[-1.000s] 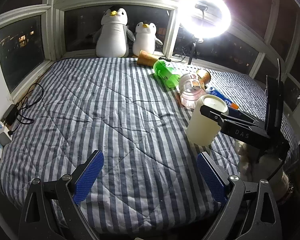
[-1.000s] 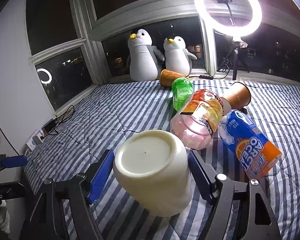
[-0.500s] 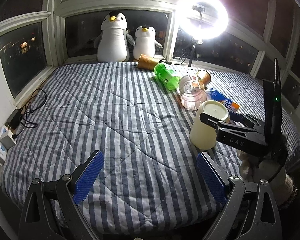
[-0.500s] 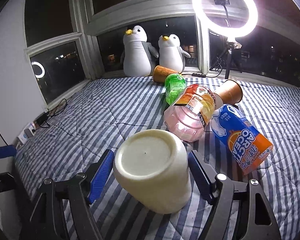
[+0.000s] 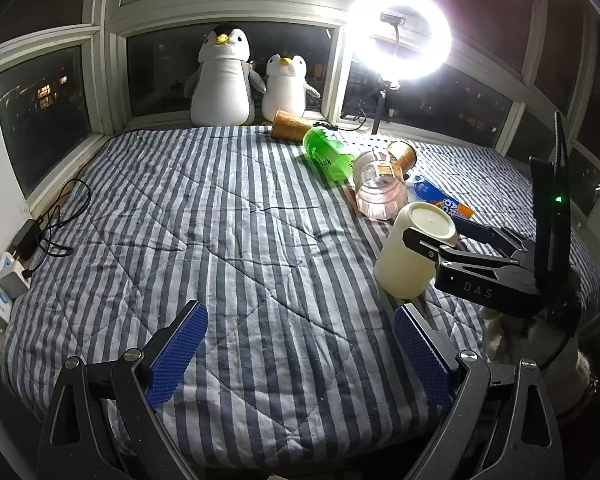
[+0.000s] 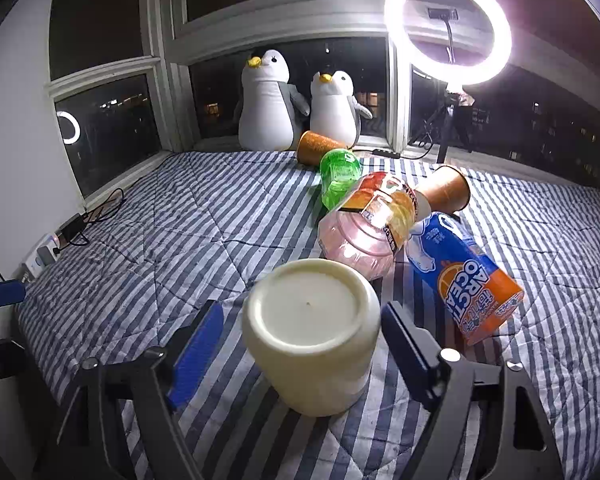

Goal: Flip cup upside down
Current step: 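Lower the cream cup rim-down onto the bedspread with the right tool, then open the right tool and withdraw it from the cup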

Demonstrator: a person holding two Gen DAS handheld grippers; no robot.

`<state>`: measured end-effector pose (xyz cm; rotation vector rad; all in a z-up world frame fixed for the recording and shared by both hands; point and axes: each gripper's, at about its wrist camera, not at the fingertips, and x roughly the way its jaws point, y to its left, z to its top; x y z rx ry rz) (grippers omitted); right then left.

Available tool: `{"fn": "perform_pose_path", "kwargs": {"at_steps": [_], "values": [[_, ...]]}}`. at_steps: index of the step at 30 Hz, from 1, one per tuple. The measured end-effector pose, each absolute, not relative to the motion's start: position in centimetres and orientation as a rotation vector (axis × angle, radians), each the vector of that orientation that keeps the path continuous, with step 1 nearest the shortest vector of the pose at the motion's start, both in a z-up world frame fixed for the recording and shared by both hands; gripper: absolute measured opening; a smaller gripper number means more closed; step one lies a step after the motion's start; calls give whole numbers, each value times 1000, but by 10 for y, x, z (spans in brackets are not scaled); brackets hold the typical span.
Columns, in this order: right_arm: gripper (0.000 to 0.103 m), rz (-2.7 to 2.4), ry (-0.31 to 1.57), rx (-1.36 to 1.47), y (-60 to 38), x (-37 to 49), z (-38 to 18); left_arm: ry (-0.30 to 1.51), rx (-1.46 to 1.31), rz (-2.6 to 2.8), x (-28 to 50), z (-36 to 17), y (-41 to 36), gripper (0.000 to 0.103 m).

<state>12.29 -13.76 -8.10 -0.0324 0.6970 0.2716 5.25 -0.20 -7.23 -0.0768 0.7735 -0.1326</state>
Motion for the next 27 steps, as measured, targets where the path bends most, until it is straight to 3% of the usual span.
{"fn": "perform_pose_path", "kwargs": {"at_steps": [8, 27], "values": [[86, 263, 687, -21, -141, 106, -69, 769, -79, -134, 51, -70, -3, 96], [86, 187, 708, 10, -138, 42, -52, 659, 13, -51, 38, -71, -5, 99]]}}
